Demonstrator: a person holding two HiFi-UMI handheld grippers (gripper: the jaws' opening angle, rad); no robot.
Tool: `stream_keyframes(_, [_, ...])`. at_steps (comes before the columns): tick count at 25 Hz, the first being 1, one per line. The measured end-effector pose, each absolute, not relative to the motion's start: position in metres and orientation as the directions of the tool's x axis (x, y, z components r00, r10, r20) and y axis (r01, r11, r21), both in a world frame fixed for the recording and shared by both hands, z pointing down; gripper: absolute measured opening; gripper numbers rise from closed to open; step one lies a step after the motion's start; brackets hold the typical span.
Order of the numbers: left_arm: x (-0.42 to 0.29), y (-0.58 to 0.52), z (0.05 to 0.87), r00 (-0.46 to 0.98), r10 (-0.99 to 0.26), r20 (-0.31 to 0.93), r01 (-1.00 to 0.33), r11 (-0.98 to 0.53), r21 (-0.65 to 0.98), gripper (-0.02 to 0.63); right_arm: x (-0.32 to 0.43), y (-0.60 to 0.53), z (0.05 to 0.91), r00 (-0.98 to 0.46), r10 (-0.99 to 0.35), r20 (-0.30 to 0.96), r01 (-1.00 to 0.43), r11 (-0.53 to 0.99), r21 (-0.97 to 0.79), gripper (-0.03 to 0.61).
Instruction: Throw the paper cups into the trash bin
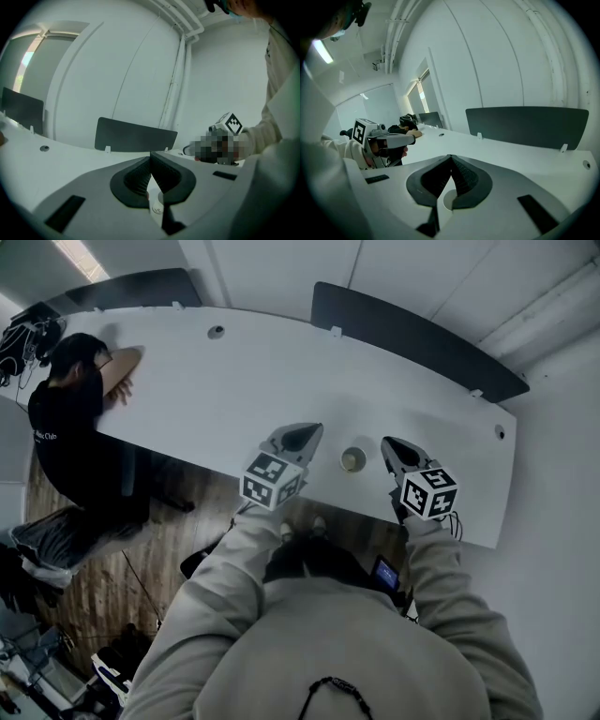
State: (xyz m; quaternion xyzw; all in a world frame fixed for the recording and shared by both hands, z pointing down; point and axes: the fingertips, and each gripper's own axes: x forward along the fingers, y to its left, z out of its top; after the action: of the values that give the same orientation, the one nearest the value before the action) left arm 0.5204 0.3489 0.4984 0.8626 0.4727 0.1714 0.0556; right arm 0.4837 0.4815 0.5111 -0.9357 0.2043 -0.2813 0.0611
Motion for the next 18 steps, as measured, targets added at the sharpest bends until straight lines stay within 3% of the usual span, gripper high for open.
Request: stream_keyframes(18, [0.476,0.352,0.602,0.422,0.836,0.351,0.761,-0.537,0.364,-0.011,0.451,0.482,0.628,0.637,-0.403,0.657,-0.258,-0.915,-0.311,0.018])
